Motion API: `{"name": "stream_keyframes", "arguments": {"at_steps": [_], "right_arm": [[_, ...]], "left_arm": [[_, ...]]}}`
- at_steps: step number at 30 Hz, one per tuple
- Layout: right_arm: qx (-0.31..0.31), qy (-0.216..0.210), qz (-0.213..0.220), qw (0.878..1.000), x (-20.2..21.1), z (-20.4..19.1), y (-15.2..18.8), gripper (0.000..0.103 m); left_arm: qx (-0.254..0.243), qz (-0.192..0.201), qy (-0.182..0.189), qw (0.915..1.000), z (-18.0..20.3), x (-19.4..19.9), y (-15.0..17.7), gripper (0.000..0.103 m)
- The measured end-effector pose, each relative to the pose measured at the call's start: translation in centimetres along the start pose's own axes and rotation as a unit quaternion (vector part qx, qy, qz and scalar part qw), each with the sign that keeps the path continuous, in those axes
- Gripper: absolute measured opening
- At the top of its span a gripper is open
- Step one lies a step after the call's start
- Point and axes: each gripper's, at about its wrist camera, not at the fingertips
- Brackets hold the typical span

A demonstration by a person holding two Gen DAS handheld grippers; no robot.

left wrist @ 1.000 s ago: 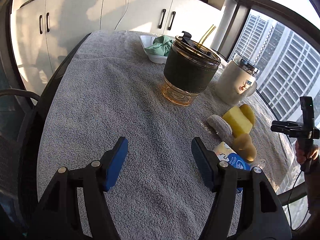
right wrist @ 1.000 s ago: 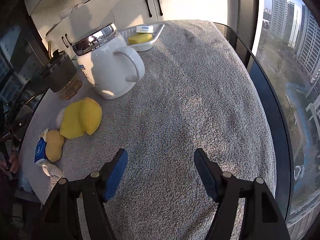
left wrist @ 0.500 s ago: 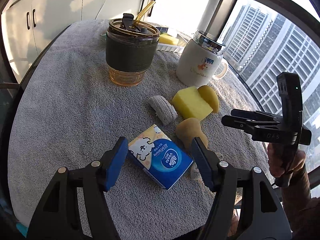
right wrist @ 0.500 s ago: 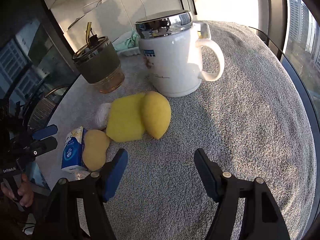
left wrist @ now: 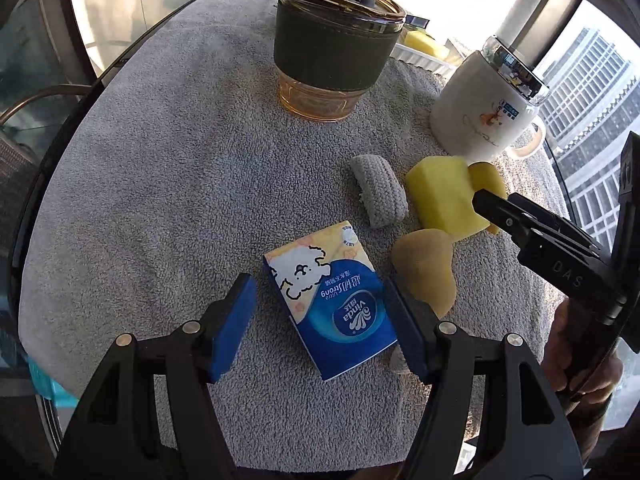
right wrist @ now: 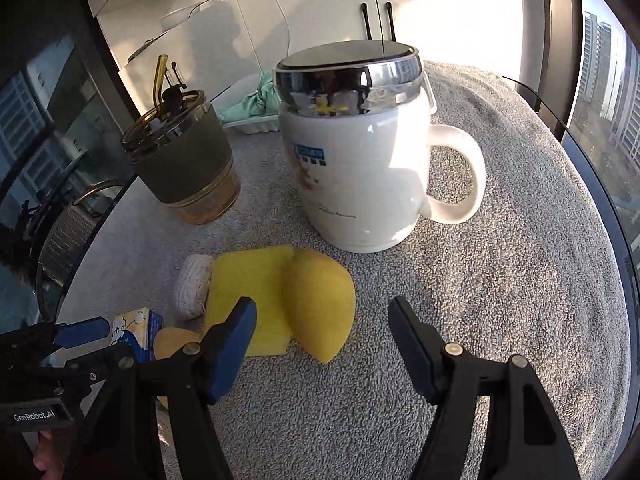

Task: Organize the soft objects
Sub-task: 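Grasp a blue Vinda tissue pack with the left gripper while the right gripper grasps a yellow egg sponge, then carry the tissue pack and egg sponge with both grippers over the tray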

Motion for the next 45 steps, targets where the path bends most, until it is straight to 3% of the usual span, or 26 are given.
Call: {"name": "stream_keyframes", "arguments": {"at_steps": [5, 8, 12, 18, 31, 40, 45], "right_arm": [[-0.004, -0.010, -0.003, 1.000, -0.9, 0.1, -0.2, 0.068], [-0.010, -0.024, -0.010, 1.000, -1.4, 0.4, -0.5, 0.066], [-0.030, -0.068, -0.027, 0.997, -1.9, 0.8, -0.6, 0.051], [-0.032, -0.066, -0.018, 0.997, -1.5, 1.6, -0.4, 0.041], [-0.034, -0.058, -0.001, 0.998, 1.5, 2.9, 0.3, 0.040], [-0.073, -0.061, -0.008, 0.995, 2.6, 5.3, 1.0, 0.040], [-0.077, -0.034, -0.011, 0.996, 2.8, 6.8, 1.6, 0.040]], "left_arm": [[0.025, -0.003, 0.009, 0.9996, 0.0, -0.8, 0.2, 0.064], [0.017, -0.015, -0.020, 0.9995, 0.4, -1.8, 0.3, 0.064], [-0.013, -0.006, -0.043, 0.9990, 1.4, -2.2, 0.7, 0.065], [0.003, 0.006, 0.001, 1.0000, 0.7, -1.2, 0.8, 0.057], [-0.013, 0.063, -0.012, 0.9979, -0.4, 4.1, 1.8, 0.057], [0.003, 0.089, -0.036, 0.9954, -3.3, 6.0, 0.2, 0.057], [0.014, 0.095, -0.054, 0.9939, -4.9, 6.0, -0.8, 0.056]]}}
Point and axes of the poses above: each gripper's, at about its wrist camera, not at the fingertips, and x roughly against the way its jaws point, z to its right, y to its underside, and after that the axes turned 12 degrees about y, right-handed
